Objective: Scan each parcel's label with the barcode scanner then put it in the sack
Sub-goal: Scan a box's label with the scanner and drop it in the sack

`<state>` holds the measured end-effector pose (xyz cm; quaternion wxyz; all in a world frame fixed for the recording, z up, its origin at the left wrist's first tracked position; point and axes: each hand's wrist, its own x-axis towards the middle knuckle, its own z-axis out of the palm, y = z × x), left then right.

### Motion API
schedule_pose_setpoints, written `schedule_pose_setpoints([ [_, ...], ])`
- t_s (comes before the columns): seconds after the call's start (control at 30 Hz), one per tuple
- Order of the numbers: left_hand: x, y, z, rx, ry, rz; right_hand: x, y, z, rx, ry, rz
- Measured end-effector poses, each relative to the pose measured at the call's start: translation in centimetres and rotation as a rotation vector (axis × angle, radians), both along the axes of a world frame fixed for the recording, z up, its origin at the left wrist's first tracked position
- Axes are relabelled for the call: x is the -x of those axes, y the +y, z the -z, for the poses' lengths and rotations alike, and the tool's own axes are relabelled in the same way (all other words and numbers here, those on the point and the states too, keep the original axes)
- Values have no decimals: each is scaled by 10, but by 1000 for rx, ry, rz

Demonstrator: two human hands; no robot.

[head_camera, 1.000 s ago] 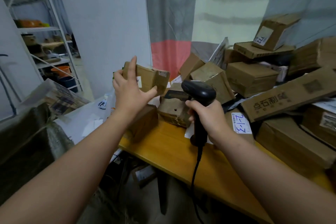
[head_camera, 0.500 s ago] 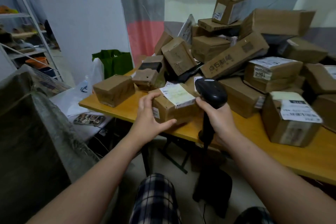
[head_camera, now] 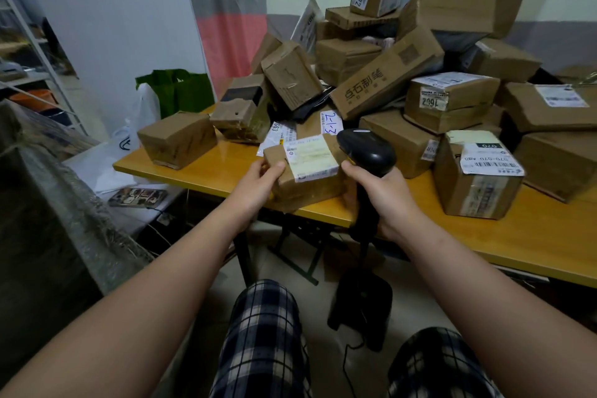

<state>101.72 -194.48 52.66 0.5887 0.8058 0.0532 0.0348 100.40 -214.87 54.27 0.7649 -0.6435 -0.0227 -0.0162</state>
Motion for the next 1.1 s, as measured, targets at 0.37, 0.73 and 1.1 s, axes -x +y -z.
schedule_pose_setpoints([
  [0.37,5,0,-2,37,-324,127,5,-7,11,21,-60,-4],
  [0.73,-4,14,6,-406,-471,110,27,-21,18,323,-114,2],
  [1.1,-7,14,9,-443,-483,94,56,-29,22,356,-138,6],
])
